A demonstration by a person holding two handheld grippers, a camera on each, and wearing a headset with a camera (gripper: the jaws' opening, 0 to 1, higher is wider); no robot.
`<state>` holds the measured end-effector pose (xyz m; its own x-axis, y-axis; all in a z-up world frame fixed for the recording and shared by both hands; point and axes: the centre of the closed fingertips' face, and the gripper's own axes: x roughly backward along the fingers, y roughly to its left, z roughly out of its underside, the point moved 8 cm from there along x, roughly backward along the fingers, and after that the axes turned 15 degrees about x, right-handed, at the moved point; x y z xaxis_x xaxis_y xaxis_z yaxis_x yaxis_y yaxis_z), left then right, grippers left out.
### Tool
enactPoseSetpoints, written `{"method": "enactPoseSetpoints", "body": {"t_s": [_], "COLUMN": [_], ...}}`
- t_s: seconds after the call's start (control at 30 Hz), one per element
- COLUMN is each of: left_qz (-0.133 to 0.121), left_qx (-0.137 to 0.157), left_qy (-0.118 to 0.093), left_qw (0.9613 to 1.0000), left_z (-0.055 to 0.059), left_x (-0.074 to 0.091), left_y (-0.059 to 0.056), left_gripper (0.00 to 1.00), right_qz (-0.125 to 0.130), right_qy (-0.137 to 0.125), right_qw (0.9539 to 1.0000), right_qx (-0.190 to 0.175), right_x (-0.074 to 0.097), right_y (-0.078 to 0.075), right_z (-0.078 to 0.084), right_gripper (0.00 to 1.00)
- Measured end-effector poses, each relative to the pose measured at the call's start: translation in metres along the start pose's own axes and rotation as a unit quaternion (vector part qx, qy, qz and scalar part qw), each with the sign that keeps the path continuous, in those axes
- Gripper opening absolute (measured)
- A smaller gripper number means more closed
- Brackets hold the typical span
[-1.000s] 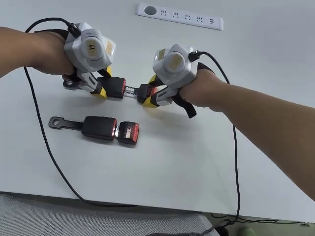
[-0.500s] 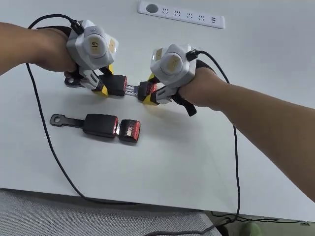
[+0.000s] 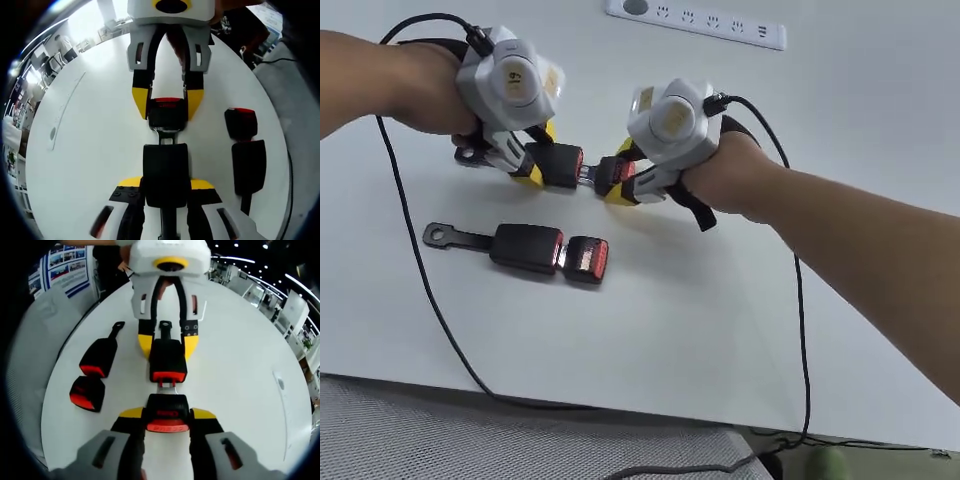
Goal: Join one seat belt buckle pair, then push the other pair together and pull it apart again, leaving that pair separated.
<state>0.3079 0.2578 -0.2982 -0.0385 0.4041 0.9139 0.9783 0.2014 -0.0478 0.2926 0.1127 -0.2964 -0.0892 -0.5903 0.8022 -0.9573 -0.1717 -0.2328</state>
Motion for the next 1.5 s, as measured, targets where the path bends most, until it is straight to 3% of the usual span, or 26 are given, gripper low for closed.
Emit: {"method": "enactPoseSetpoints", "body": {"t_s": [0.2,0.43,0.77,1.2,1.5], "left_qz": [-0.001,0.0,-0.001,0.0,0.003], "left_qx": [0.001,-0.004,-0.001,0.002,0.003], "left_qy": [-0.015,-0.014,-0.013,-0.015,-0.011], "left_qw": [0.9999,0.9999,0.9999,0.9999,0.9999], "left_z": [0.003,0.002,0.003,0.003,0.003], "left_x": [0.001,0.001,0.0,0.0,0.001], "left_y": [-0.002,-0.001,0.001,0.001,0.001], "left_gripper": [0.31,0.31,0.32,0.32,0.32], "right_qz": [-0.001,-0.006,-0.007,-0.011,-0.017], "right_qy": [-0.014,-0.012,-0.004,0.006,0.014], "right_qw": [0.9998,0.9998,0.9999,0.9999,0.9998], "right_qx": [-0.013,-0.013,-0.007,-0.004,-0.003], "right_x": [-0.004,-0.014,-0.017,-0.014,-0.002], "right_y": [-0.002,-0.012,-0.012,-0.007,-0.002], "right_z": [-0.005,-0.009,-0.008,-0.008,-0.002], "right_gripper": [0.32,0.32,0.32,0.33,0.33]}}
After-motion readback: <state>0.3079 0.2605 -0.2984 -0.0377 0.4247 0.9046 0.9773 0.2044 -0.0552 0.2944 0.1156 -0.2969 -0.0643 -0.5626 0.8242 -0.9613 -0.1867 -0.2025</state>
